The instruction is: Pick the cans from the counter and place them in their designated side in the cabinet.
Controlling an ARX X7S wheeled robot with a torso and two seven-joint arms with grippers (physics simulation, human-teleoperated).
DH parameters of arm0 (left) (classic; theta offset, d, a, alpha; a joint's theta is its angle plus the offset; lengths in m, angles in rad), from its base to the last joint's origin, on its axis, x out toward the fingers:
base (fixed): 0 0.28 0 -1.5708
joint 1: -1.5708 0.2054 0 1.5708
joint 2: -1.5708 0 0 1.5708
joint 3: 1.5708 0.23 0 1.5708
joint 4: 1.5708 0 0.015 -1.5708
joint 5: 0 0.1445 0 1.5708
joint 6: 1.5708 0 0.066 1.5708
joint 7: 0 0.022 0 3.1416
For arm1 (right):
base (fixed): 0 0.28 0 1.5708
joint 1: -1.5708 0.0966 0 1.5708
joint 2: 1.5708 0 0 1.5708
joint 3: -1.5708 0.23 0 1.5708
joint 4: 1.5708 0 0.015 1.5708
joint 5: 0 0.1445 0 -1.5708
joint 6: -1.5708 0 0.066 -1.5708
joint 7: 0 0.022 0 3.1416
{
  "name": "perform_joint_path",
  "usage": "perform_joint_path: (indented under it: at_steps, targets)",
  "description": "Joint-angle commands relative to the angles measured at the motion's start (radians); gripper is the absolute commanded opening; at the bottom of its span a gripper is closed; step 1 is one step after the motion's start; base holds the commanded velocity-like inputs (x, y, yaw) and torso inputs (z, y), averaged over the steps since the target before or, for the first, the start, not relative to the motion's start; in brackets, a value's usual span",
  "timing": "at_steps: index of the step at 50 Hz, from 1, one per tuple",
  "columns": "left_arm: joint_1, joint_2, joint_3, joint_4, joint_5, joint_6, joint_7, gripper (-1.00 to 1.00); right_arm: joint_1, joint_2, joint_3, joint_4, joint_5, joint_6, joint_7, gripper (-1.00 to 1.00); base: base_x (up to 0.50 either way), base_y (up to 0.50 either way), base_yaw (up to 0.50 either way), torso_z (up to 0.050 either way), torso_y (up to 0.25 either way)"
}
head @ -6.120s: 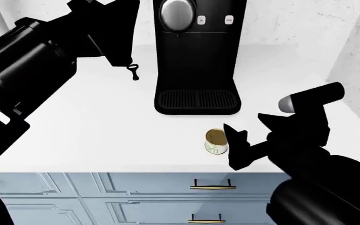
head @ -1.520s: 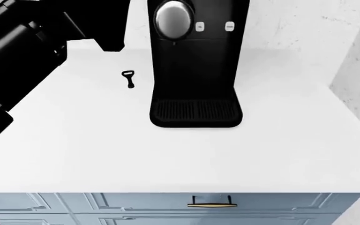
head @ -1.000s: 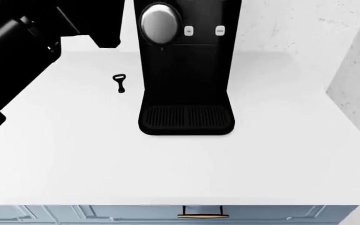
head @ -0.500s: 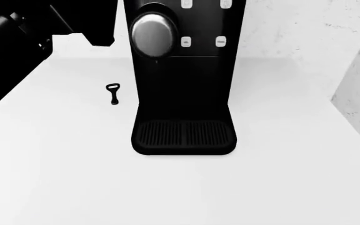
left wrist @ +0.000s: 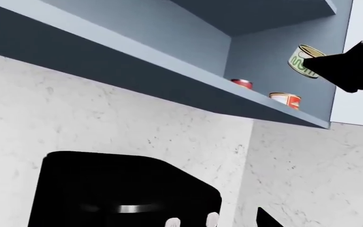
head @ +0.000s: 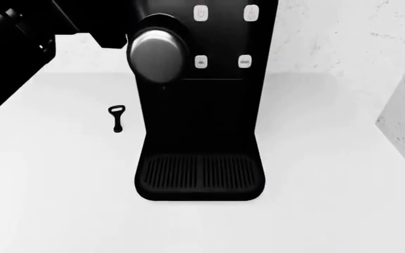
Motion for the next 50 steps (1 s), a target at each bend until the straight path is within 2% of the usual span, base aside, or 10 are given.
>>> perform_joint_path:
  at_steps: [1,27,28,50]
  targets:
    - [0.000,-0.005,0.000,0.002,-0.002,0.007,0.000,1.00,0.003,0.000,-0.003,0.000,-0.002,-0.006,-0.005,-1.00,0.13,0.00,0.00,0.000,0.000]
    - [0.012,-0.017,-0.001,0.011,-0.006,0.021,0.003,1.00,0.003,0.000,-0.003,0.000,-0.002,-0.006,-0.005,-1.00,0.22,0.00,0.00,0.000,0.001]
    - [0.011,-0.019,-0.001,0.011,-0.008,0.021,0.002,1.00,0.003,0.000,-0.003,0.000,-0.002,-0.006,-0.005,1.00,0.00,0.00,0.00,0.000,0.000]
    - [0.009,-0.014,0.013,0.003,0.014,0.027,0.019,1.00,0.003,0.000,-0.003,0.000,-0.002,-0.006,-0.005,1.00,0.00,0.00,0.00,0.000,0.000]
